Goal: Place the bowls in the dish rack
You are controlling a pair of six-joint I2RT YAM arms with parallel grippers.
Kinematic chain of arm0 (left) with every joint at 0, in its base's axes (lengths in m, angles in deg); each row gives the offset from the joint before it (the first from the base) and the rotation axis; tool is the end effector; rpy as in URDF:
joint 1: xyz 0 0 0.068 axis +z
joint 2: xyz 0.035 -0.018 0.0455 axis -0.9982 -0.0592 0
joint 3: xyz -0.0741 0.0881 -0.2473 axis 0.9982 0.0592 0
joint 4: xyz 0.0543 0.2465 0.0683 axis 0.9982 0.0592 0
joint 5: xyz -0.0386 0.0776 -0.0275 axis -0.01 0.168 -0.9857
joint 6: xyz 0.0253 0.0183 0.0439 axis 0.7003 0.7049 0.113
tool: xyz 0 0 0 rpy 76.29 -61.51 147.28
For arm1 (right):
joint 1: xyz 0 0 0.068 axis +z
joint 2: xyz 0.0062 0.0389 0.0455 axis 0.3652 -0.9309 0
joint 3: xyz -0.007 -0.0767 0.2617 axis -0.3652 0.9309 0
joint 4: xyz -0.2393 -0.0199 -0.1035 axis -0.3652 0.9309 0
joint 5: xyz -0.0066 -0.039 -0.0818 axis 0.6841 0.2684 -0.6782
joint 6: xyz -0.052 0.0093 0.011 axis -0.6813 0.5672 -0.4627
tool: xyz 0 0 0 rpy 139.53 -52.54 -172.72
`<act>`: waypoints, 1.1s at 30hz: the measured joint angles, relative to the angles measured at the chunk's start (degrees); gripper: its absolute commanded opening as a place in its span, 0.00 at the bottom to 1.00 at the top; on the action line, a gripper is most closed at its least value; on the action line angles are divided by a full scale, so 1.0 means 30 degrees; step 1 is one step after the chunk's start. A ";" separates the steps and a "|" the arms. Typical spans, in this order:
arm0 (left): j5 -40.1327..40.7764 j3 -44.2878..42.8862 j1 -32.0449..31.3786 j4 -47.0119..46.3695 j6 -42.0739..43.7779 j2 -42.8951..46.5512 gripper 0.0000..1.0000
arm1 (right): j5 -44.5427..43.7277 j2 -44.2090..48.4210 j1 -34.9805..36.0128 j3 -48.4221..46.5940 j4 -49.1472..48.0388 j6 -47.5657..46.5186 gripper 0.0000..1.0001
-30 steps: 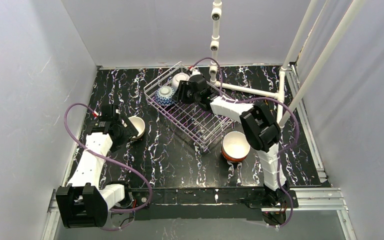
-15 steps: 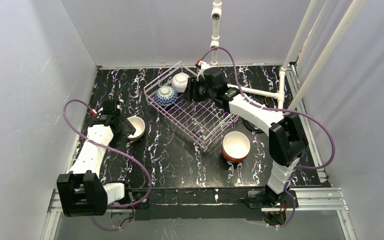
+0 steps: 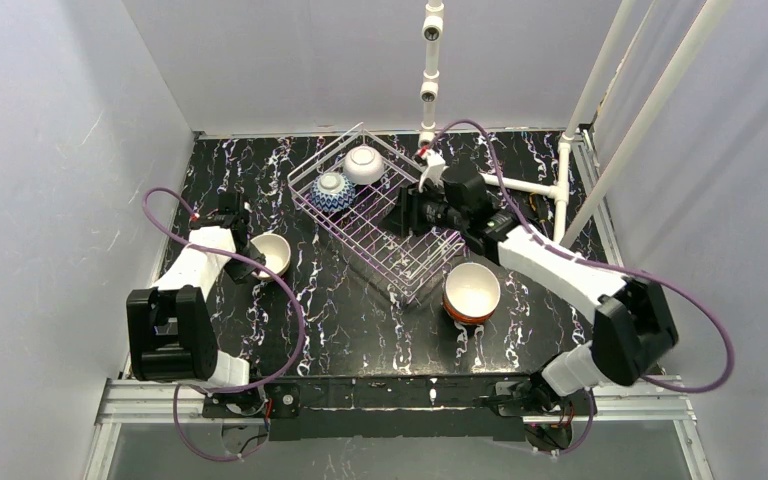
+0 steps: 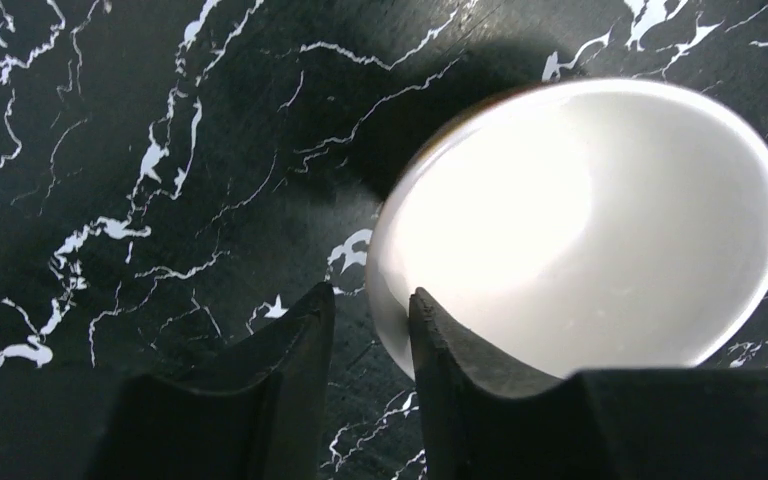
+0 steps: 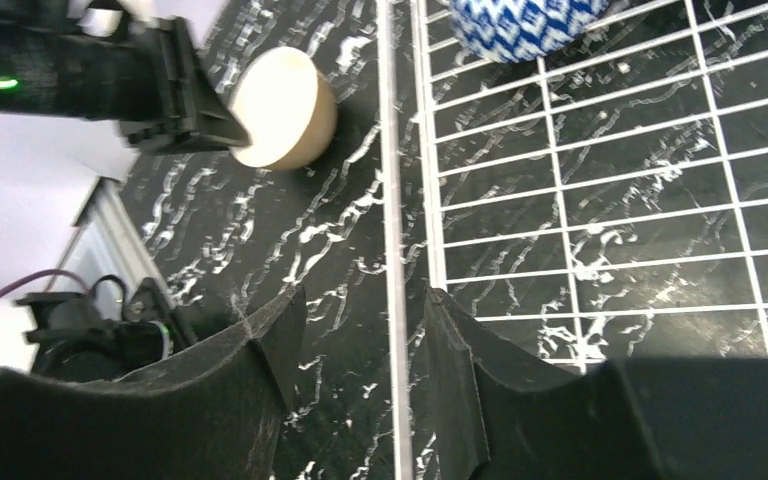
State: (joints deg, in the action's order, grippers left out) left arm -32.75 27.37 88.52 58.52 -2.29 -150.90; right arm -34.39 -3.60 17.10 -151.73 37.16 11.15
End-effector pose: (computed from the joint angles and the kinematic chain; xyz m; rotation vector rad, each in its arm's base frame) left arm 0.2681 0.0182 0.2142 -0.9645 2.4888 0.1671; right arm 0.2693 0.2274 0.3032 -0.4487 2.0234 0.9898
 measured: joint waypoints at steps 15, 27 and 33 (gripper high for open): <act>0.0117 -0.0969 0.0117 -0.1224 0.0896 -0.1311 0.00 | 0.1690 0.4473 0.0000 0.3104 -0.1661 0.1909 0.62; -0.1770 -0.1508 -0.0102 0.0204 0.2324 0.1005 0.00 | 0.2186 0.5639 0.0197 0.3155 0.0255 0.0918 0.72; -0.2871 -0.2331 -0.1064 0.1530 0.3118 0.3271 0.00 | 0.1362 0.5661 0.2499 0.4058 -0.1180 -0.1406 0.72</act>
State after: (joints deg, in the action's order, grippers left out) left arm -41.36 20.38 85.33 63.11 7.07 -141.09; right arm -30.31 13.38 24.60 -139.56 33.62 6.93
